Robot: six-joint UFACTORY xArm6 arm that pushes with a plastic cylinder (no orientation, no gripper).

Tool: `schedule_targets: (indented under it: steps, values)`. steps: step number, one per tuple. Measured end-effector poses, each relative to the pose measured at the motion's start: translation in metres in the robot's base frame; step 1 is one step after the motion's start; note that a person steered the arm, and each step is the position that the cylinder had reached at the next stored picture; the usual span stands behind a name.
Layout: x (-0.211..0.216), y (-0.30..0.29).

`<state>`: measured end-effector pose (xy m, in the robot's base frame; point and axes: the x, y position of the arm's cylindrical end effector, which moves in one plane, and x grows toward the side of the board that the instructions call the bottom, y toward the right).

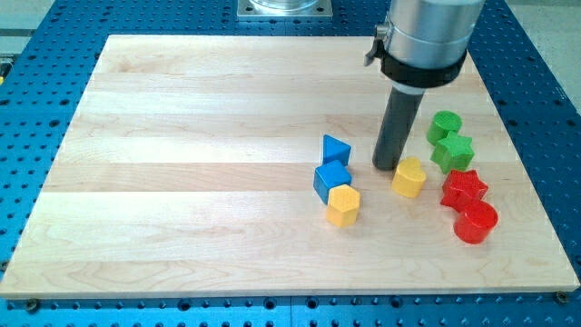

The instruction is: Separate the blue blocks

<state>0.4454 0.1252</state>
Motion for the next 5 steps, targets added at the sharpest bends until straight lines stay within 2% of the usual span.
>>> schedule_targets:
  steps: [1,2,3,4,5]
  values:
    - [-0.069,-0.022]
    - [-0.091,-0.082]
    - [-0.045,-0.143]
    - [0.011,-0.160]
    - [0.048,-0.135]
